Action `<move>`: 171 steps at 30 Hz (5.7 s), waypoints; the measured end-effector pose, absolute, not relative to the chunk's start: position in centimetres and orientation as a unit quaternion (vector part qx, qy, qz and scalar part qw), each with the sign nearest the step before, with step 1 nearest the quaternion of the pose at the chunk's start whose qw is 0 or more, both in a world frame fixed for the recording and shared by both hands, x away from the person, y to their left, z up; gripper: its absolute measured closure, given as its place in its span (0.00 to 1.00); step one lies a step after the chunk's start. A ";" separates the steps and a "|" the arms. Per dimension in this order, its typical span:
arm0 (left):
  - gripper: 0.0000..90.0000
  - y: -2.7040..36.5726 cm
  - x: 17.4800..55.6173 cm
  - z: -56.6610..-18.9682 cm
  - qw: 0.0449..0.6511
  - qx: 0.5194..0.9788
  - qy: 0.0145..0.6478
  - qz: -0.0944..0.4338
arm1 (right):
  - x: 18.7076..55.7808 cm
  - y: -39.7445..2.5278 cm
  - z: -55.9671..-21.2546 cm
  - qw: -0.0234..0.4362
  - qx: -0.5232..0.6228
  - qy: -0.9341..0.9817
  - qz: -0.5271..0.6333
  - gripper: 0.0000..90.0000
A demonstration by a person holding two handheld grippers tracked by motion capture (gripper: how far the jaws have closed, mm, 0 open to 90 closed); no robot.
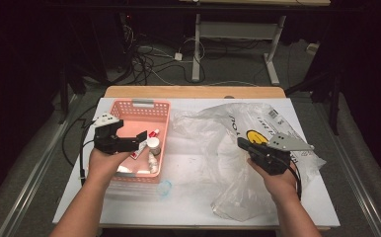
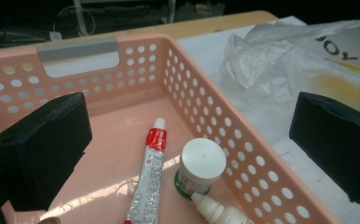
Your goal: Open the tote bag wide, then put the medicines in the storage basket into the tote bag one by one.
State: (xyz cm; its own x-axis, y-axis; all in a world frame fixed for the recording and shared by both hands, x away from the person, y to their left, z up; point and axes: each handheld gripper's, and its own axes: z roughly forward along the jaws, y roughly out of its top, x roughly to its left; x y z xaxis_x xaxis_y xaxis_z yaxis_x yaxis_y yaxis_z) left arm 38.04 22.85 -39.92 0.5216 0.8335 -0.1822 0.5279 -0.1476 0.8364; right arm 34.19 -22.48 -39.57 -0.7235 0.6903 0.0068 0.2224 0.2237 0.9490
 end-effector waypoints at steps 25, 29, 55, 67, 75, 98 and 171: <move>0.03 23.8 44.5 -43.4 0.336 0.780 0.523 0.075 | 34.2 -22.7 -39.6 0.210 0.300 0.753 0.546 1.00; 0.06 23.5 44.9 -43.9 0.307 0.794 0.521 0.066 | 34.2 -22.7 -39.7 0.210 0.300 0.754 0.546 1.00; 0.52 21.2 46.4 -46.4 0.218 0.853 0.474 0.017 | 34.3 -22.8 -39.9 0.209 0.305 0.755 0.542 1.00; 0.73 20.7 46.1 -46.4 0.195 0.860 0.468 0.056 | 34.2 -22.8 -39.9 0.203 0.304 0.755 0.544 1.00; 0.75 20.6 46.1 -46.4 0.193 0.859 0.471 0.058 | 34.2 -22.9 -39.9 0.205 0.304 0.753 0.546 1.00; 0.76 21.3 45.9 -45.4 0.205 0.844 0.491 0.064 | 34.3 -22.8 -39.8 0.202 0.308 0.750 0.549 1.00; 0.76 19.1 31.9 -40.5 0.479 0.772 0.393 0.140 | 33.4 -22.8 -39.4 0.204 0.291 0.750 0.558 1.00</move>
